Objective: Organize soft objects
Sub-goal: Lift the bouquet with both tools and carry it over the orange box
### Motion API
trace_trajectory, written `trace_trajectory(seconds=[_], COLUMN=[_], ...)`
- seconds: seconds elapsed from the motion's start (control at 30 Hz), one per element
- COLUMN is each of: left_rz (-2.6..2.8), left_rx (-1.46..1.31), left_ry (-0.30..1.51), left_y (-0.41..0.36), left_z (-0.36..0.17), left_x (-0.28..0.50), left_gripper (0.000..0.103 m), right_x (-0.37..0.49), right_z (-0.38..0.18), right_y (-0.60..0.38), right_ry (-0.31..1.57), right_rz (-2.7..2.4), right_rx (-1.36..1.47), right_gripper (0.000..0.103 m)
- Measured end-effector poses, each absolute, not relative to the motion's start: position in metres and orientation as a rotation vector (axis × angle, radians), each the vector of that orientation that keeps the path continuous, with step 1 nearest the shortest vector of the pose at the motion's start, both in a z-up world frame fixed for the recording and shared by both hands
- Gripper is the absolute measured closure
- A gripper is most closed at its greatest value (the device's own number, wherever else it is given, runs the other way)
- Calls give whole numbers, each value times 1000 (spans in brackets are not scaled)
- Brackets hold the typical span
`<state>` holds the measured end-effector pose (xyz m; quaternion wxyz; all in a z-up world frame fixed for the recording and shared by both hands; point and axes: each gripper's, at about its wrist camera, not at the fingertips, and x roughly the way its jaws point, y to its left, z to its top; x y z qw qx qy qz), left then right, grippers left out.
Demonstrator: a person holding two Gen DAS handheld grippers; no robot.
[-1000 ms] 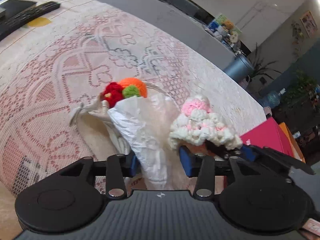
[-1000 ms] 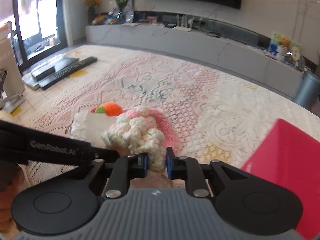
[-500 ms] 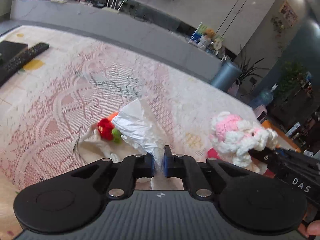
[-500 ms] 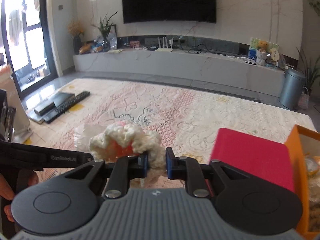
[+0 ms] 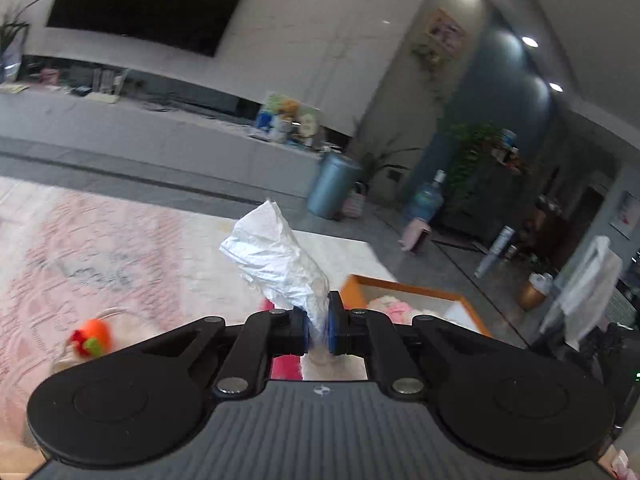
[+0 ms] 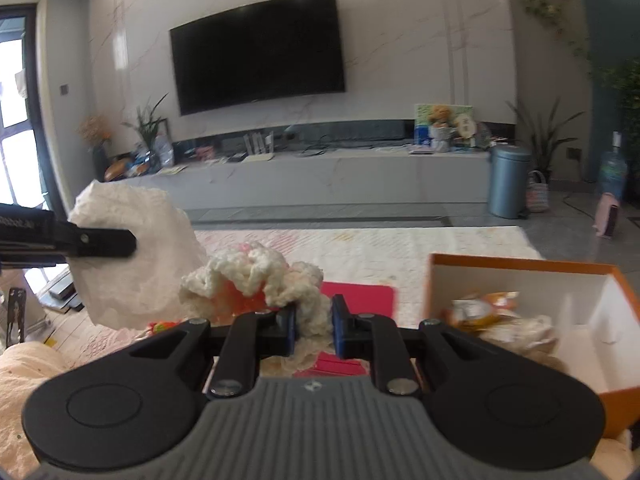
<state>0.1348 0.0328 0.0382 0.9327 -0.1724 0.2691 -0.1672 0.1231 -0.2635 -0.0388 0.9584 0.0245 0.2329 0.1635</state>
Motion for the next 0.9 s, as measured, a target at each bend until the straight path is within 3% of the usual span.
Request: trace_trajectory(seconds=[0.37, 0.9], left_rz=[-650, -787], left_rx=[-300, -214], left_ry=[609, 909], left_y=[-102, -237], left_z=[48, -32], left_x=[186, 276], left_gripper=[94, 94], right_x=[121, 185], right_z=[-18, -63], right_y=[-395, -501], right_ry=[460, 698], right_rz=[93, -30], right_rx=[69, -31], right_gripper=[87, 87])
